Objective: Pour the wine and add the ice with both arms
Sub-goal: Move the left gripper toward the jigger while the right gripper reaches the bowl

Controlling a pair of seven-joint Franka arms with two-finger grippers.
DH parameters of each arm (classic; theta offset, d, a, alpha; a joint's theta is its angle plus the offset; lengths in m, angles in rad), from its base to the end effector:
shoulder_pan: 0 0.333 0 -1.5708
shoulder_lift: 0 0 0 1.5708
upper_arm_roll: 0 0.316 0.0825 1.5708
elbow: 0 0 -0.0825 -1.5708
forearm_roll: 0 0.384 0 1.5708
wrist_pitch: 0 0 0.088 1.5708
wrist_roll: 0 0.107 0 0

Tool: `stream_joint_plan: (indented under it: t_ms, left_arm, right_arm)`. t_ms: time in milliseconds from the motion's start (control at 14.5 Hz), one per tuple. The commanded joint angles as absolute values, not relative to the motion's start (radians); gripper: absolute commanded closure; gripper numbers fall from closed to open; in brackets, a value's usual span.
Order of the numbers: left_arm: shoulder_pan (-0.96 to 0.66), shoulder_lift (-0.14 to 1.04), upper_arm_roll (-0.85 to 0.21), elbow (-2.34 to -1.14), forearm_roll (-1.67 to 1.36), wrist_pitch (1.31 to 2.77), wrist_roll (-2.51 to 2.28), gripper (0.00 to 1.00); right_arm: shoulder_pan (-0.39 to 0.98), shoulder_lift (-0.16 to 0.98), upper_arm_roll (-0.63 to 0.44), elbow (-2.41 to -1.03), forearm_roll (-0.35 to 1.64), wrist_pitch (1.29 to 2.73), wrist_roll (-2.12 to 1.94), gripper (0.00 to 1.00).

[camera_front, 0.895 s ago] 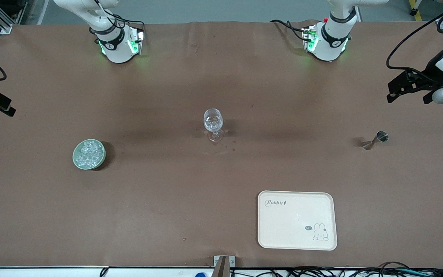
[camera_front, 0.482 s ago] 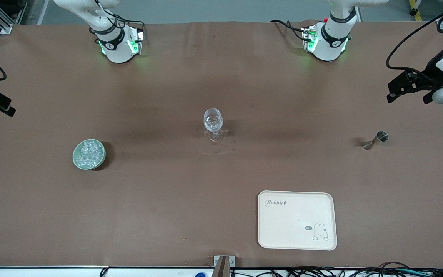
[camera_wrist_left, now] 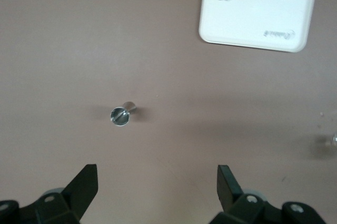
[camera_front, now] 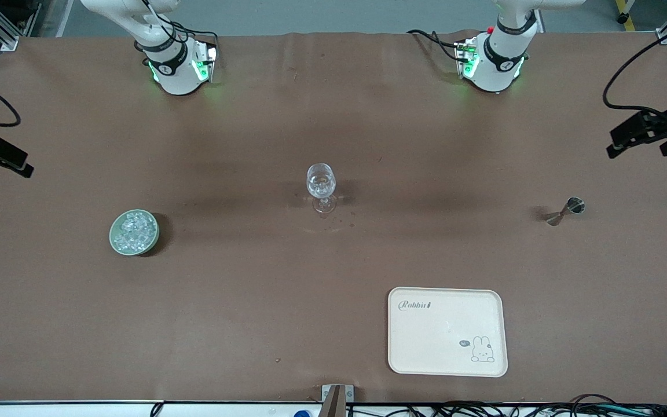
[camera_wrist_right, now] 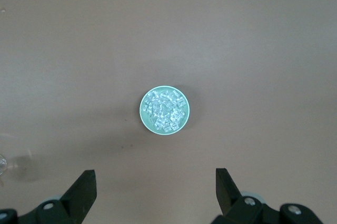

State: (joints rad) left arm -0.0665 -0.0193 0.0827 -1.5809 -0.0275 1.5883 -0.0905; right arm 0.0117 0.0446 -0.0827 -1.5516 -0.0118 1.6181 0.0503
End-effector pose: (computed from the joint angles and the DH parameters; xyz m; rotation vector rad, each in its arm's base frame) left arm 0.5504 0.0065 0.6320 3.1068 0.1661 0.0397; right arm 0.5713 -0.0408 0.6128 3.1200 -0.1886 0.0342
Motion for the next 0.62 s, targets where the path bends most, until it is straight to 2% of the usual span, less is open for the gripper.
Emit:
stream_joint_plan:
  t_ms: [0,275,551]
  left_arm:
    - [-0.067,0.023,0.153,-1.580,-0.089,1.588,-0.260,0.00]
    - [-0.066,0.115,0.279,-1.578,-0.171,1.588,-0.383,0.00]
    - [-0.066,0.234,0.440,-1.583,-0.331,1.586,-0.428,0.00]
  right_arm:
    - [0.003,0.006,-0.074,-1.718,-0.008,1.718,0.038,0.00]
    - [0.008,0.008,-0.072,-1.925,-0.014,1.911,0.038,0.00]
    - [0.018,0.020,-0.071,-2.153,-0.014,2.237,0.040,0.00]
